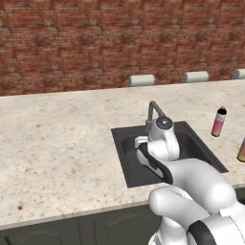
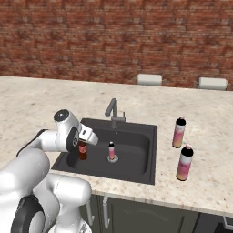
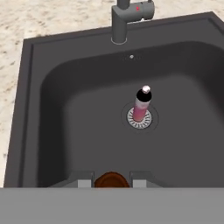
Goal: Place the large bottle from the dining counter next to the other large bottle outside the sink, and place the small bottle from the dining counter next to the other small bottle inside the sink.
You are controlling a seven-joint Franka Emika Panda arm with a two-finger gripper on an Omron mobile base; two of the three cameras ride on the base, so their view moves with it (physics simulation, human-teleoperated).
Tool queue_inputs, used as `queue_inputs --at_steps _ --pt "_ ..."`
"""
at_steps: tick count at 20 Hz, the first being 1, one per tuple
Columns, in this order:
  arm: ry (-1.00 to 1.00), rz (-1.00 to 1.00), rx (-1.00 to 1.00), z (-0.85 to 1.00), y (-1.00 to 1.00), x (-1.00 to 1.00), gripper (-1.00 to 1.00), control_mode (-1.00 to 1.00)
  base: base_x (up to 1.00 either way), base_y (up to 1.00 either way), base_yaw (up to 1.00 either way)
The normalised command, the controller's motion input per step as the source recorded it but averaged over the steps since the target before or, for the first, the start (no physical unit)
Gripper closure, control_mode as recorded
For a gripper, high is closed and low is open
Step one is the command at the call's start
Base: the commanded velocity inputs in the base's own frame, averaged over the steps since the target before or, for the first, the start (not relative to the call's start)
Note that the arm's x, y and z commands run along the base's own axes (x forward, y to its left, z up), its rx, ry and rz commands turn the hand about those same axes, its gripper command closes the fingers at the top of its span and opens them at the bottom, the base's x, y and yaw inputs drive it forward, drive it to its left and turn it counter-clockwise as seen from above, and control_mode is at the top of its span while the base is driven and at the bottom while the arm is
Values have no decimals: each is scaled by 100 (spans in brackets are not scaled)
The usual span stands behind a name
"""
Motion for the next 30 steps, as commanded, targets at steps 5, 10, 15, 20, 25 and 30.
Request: queue_inputs --at_steps 5,10,15,20,25,30 --pt "0 0 1 -30 0 1 100 -100 0 0 0" --pt "0 0 0 -32 0 2 100 -100 0 0 0" --pt "0 0 0 -31 0 3 100 -100 0 0 0" --pt "-1 0 0 -29 0 3 100 -100 0 0 0" --pt "-1 0 1 -30 0 0 100 -100 0 0 0" --pt "-2 0 1 -31 0 0 100 -100 0 0 0"
